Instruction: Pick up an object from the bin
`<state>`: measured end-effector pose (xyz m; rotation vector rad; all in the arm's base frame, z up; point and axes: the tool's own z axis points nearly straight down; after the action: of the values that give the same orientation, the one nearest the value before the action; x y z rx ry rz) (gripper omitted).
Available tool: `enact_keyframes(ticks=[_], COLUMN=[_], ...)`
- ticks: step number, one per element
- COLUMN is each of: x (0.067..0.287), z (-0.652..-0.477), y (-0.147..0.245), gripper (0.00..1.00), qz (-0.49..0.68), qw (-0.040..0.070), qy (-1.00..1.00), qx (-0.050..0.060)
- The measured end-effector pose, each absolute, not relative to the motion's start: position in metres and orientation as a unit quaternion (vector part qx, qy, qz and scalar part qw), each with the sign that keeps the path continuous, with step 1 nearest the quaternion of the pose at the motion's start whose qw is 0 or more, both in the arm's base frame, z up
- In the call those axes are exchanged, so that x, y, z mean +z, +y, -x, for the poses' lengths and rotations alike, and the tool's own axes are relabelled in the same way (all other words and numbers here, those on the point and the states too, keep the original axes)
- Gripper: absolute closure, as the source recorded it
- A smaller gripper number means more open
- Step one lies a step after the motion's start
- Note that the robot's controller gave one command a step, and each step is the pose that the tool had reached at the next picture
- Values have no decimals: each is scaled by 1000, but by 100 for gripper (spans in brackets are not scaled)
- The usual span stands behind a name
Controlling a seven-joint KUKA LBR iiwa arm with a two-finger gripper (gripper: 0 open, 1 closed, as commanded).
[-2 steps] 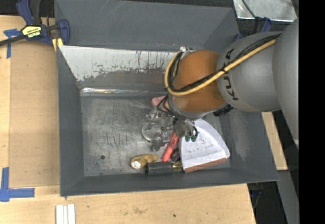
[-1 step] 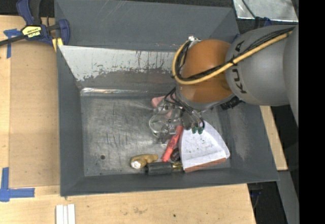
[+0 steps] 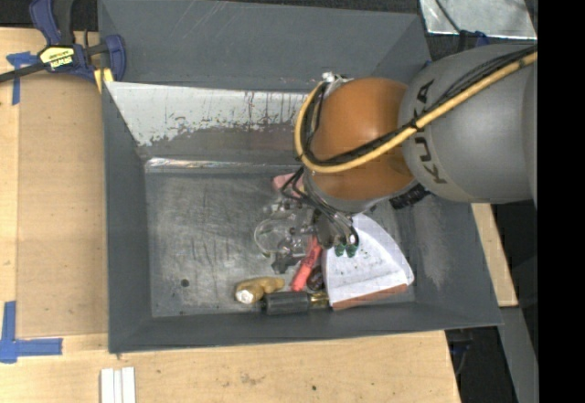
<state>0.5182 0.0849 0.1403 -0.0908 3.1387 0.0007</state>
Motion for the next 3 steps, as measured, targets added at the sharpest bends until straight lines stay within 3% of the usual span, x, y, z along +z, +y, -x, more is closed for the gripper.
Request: enact_keyframes(ticks=[2, 3], x=[147, 161], z=[-517, -509], y=[101, 73], gripper=[100, 100], qz=[16, 39], qw=[2, 0], qy=[1000, 999], qx=[0, 0])
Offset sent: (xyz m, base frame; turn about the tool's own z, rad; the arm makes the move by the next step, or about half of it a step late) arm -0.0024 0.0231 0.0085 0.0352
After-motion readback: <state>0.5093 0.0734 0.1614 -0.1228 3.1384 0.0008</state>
